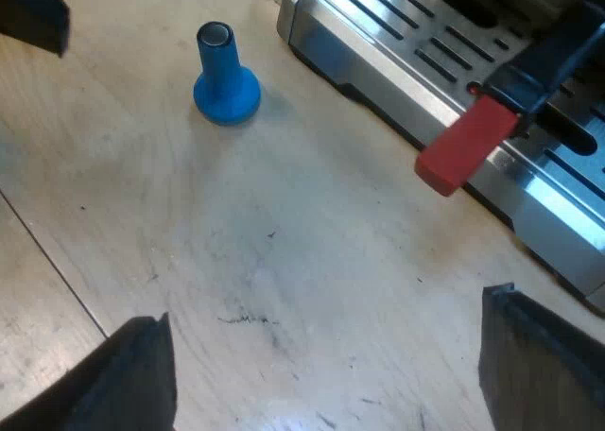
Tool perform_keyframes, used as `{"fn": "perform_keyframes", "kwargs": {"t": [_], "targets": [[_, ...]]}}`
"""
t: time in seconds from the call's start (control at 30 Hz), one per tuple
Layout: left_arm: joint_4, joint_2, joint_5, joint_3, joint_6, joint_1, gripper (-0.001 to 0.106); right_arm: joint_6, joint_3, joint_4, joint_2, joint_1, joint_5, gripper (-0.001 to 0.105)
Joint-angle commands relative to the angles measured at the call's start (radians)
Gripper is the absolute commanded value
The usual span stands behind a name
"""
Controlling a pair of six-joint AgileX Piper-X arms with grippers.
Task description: Grind coffee beans and then tamp
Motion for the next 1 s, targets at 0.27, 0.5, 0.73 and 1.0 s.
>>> {"fn": "perform_keyframes", "kwargs": {"t": [0.27,0.5,0.73,1.0], "targets": [[-0.057,0.0,0.015,0.083,-0.015,-0.004,0.071,0.172,0.117,-0.204,0.034,0.067,0.182,0.069],[-0.185,0.0,0.048,0.134,-0.056,-0.004,0.071,0.181,0.231,-0.389,0.034,0.077,0.223,0.069],[-0.186,0.0,0.048,0.148,-0.056,-0.004,0.071,0.181,0.336,-0.552,0.034,0.077,0.304,0.069],[-0.184,0.0,0.054,0.148,-0.056,-0.004,0.071,0.181,0.374,-0.663,0.141,0.077,0.34,0.046]]}}
